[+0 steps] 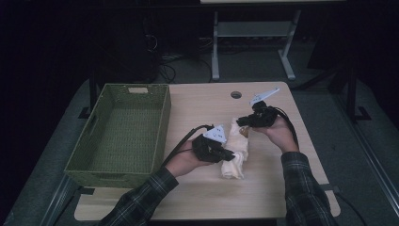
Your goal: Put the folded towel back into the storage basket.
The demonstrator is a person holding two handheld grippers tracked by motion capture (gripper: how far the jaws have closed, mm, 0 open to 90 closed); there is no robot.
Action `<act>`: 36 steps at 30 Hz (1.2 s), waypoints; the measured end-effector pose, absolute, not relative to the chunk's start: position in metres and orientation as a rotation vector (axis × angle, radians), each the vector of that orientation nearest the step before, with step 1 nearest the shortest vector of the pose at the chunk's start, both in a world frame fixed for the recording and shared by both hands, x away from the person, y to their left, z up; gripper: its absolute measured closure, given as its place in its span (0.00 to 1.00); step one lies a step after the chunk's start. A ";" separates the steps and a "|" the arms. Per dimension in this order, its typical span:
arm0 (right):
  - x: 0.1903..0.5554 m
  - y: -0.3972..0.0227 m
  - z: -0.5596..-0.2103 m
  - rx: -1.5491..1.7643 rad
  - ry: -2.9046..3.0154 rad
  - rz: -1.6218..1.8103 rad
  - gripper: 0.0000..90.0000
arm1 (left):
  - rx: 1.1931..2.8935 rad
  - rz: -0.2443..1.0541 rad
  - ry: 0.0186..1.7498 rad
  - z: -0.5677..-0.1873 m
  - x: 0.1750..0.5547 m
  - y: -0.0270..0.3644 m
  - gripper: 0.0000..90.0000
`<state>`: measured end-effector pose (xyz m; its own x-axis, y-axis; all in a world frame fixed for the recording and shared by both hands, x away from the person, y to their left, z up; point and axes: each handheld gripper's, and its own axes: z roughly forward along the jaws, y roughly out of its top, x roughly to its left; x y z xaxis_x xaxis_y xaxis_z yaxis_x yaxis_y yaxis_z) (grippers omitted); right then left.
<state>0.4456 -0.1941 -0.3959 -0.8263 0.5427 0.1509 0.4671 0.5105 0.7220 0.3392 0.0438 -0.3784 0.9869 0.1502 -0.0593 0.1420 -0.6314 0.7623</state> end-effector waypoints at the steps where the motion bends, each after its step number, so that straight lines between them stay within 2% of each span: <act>1: 0.446 -0.192 -0.392 0.862 2.638 1.232 0.94 | 2.258 0.014 0.213 -0.375 0.340 0.045 0.93; 13: 0.446 -0.172 -0.359 0.775 2.636 1.288 0.94 | 2.233 0.028 0.211 -0.337 0.348 0.067 0.93; 18: 0.452 -0.161 -0.350 0.761 2.630 1.317 0.94 | 2.212 0.033 0.229 -0.323 0.350 0.087 0.93; 26: 0.463 -0.135 -0.340 0.728 2.648 1.351 0.94 | 2.185 -0.046 0.170 -0.315 0.361 0.118 0.93; 36: 0.476 -0.093 -0.323 0.629 2.662 1.381 0.94 | 2.176 -0.011 0.174 -0.299 0.364 0.164 0.93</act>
